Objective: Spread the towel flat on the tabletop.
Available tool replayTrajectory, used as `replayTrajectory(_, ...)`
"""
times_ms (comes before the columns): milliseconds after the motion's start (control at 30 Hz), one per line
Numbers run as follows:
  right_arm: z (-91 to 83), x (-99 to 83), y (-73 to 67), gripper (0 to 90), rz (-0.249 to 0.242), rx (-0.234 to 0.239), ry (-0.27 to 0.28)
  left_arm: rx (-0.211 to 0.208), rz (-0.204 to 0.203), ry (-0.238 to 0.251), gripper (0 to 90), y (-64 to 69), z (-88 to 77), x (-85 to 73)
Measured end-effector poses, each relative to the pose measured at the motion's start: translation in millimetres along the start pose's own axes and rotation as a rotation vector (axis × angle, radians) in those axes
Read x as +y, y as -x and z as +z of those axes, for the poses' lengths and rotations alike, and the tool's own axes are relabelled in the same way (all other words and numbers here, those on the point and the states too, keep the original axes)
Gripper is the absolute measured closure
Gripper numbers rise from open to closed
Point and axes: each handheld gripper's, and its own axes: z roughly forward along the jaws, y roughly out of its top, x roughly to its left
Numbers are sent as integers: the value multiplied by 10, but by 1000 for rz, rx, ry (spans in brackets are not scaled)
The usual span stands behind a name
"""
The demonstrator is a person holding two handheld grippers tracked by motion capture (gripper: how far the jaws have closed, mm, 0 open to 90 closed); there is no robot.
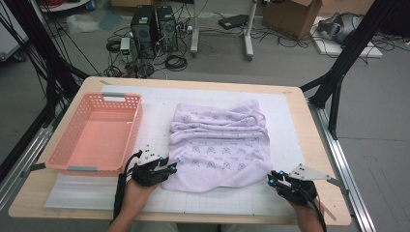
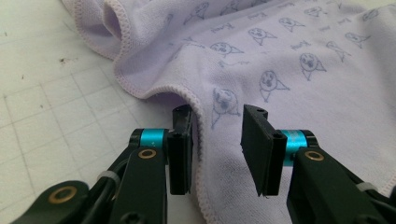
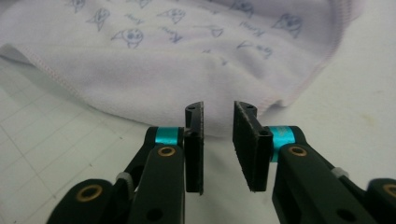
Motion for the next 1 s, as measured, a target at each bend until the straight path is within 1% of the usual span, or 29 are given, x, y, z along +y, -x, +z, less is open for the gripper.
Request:
replayTrajectory(33, 90, 4, -23, 696, 3, 19, -23, 0, 2, 1, 636, 3, 1, 0)
replayTrajectory(67, 90, 4, -23, 696, 3, 19, -23, 2, 7, -1, 636, 4, 0, 0)
replayTrajectory(133, 190, 15, -37, 651, 8, 25, -54, 1, 7, -1, 628, 13, 5, -1)
replayTrajectory(167, 257, 35, -48, 680, -2, 9, -61, 3, 12, -6, 601, 19, 10, 1)
replayTrajectory(200, 257, 35, -48, 680, -2, 9, -61, 6, 20, -14, 601, 23, 15, 3)
replayTrajectory(233, 286, 59, -72, 785, -21, -24, -70, 5, 27, -21, 587, 30, 23, 4)
replayTrajectory(267, 286, 59, -72, 785, -21, -24, -70, 3, 35, -31, 587, 39, 30, 5)
replayTrajectory(300, 289, 60, -83, 846, -31, -32, -73, 2, 44, -41, 595, 50, 40, 6)
replayTrajectory(333, 276, 62, -63, 867, -21, -18, -75, 1, 56, -54, 666, 62, 51, 8)
replayTrajectory(367, 260, 61, -48, 870, -11, -12, -74, 0, 70, -67, 727, 75, 60, 9)
replayTrajectory(400, 260, 61, -48, 870, -11, -12, -74, 3, 87, -75, 727, 93, 67, 9)
replayTrajectory(433, 238, 59, -34, 873, -6, -6, -73, 14, 106, -81, 769, 109, 65, 9)
replayTrajectory(467, 205, 61, -21, 873, -1, -5, -74, 21, 108, -78, 815, 123, 65, 7)
replayTrajectory(500, 127, 95, 8, 873, 6, 0, -74, 31, 100, -74, 859, 121, 59, 6)
replayTrajectory(533, 127, 95, 8, 873, 6, 0, -74, 31, 100, -74, 863, 121, 59, 6)
replayTrajectory(567, 60, 173, 34, 871, 12, -23, -101, 32, 92, -73, 865, 115, 57, 6)
replayTrajectory(600, 40, 222, 39, 870, 3, -42, -123, 31, 92, -74, 865, 107, 54, 8)
replayTrajectory(633, 40, 222, 39, 870, 3, -42, -123, 29, 94, -74, 865, 105, 53, 8)
replayTrajectory(667, 36, 272, 41, 869, -12, -52, -137, 30, 93, -73, 865, 108, 54, 7)
replayTrajectory(700, 80, 374, 31, 865, -42, -64, -167, 31, 92, -71, 861, 112, 55, 7)
replayTrajectory(733, 129, 422, 23, 862, -54, -63, -182, 33, 93, -70, 856, 109, 52, 7)
replayTrajectory(833, 332, 547, -10, 858, -70, -29, -198, 39, 72, -58, 812, 91, 43, 6)
replayTrajectory(867, 332, 547, -10, 858, -70, -29, -198, 39, 72, -58, 804, 91, 43, 6)
replayTrajectory(900, 503, 607, -25, 857, -80, -7, -208, 42, 67, -56, 797, 90, 41, 6)
replayTrajectory(1000, 739, 644, -28, 856, -63, 15, -216, 43, 66, -53, 772, 90, 40, 4)
